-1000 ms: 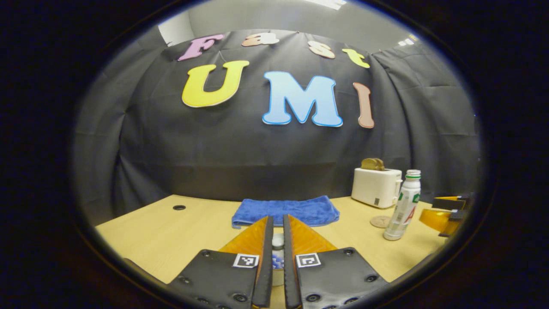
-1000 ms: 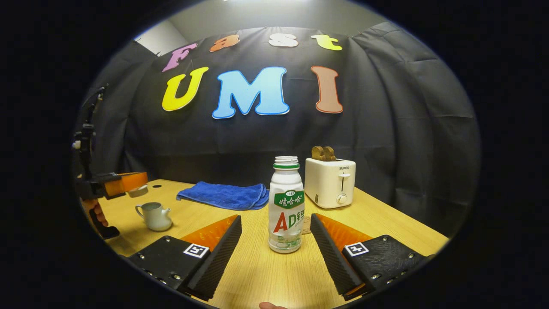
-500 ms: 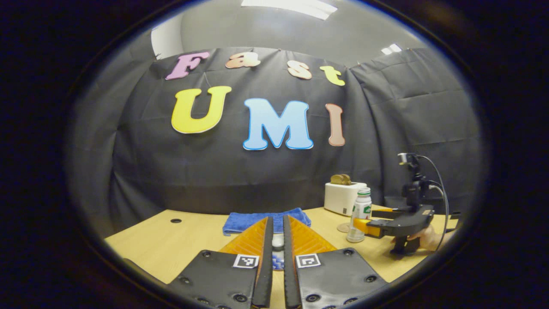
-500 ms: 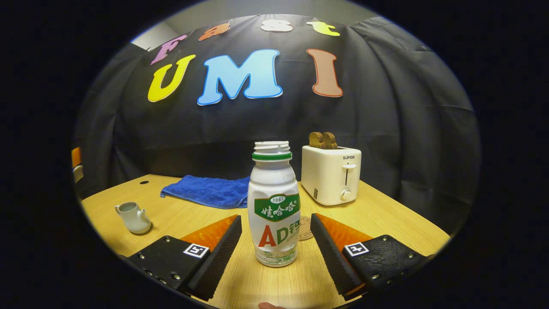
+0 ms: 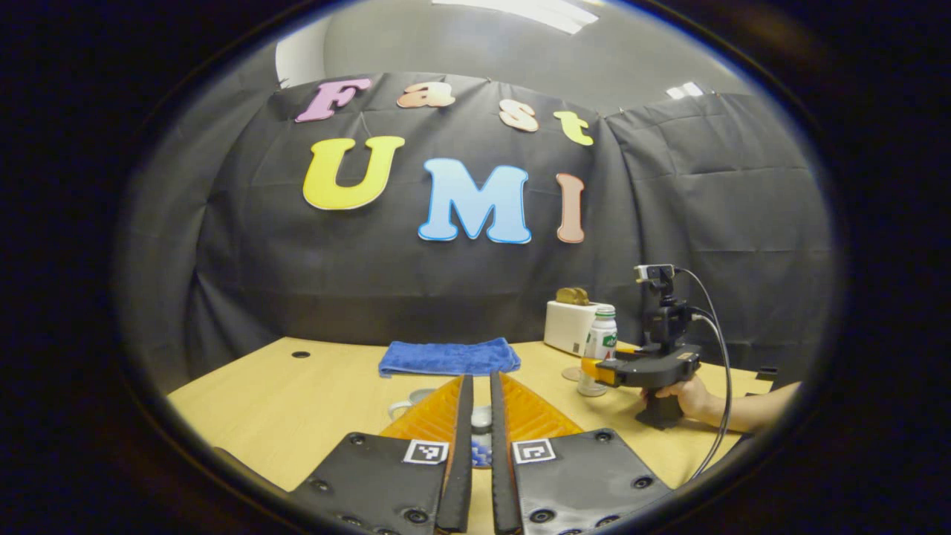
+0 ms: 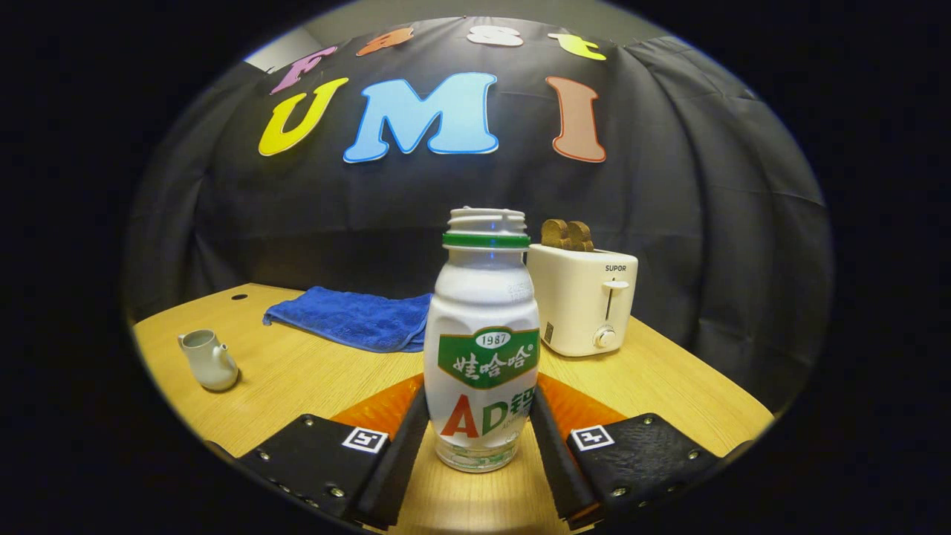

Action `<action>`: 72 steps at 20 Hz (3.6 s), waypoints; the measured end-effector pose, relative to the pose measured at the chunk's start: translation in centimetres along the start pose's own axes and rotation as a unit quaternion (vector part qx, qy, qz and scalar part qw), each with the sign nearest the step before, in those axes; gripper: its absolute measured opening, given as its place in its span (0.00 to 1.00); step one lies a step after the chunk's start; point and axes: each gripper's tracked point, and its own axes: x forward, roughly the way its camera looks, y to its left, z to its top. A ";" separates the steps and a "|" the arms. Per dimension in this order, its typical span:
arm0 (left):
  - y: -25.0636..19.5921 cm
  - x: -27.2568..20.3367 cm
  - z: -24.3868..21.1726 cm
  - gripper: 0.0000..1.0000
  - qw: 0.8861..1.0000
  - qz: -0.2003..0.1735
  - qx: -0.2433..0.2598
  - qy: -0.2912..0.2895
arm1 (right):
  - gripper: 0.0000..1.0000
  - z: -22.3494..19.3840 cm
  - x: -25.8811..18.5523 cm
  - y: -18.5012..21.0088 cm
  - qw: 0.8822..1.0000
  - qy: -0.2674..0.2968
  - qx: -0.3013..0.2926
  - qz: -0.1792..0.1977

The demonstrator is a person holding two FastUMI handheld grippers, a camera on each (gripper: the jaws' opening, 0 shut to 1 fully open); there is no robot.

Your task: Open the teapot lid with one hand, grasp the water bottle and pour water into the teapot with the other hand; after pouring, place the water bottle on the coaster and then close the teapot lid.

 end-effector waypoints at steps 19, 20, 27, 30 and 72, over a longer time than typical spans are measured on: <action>-2.6 -7.9 -3.6 0.22 0.999 -0.043 0.024 -0.020 | 0.72 3.8 -3.7 9.0 0.973 -0.012 -0.228 0.042; -2.4 -8.3 -3.6 0.22 0.999 -0.040 0.025 -0.022 | 0.72 3.9 -3.7 9.7 0.968 -0.013 -0.248 0.044; -1.2 -11.1 -3.9 0.22 0.999 -0.027 0.013 -0.027 | 0.72 3.4 -3.4 13.7 0.920 -0.024 -0.387 0.055; -0.6 -11.6 -3.6 0.22 0.999 -0.022 0.007 -0.031 | 0.72 2.7 -3.1 15.2 0.903 -0.021 -0.424 0.063; -0.1 -12.3 -5.4 0.22 0.999 -0.009 0.042 -0.014 | 0.72 4.3 -0.1 19.5 0.659 -0.057 -0.750 0.003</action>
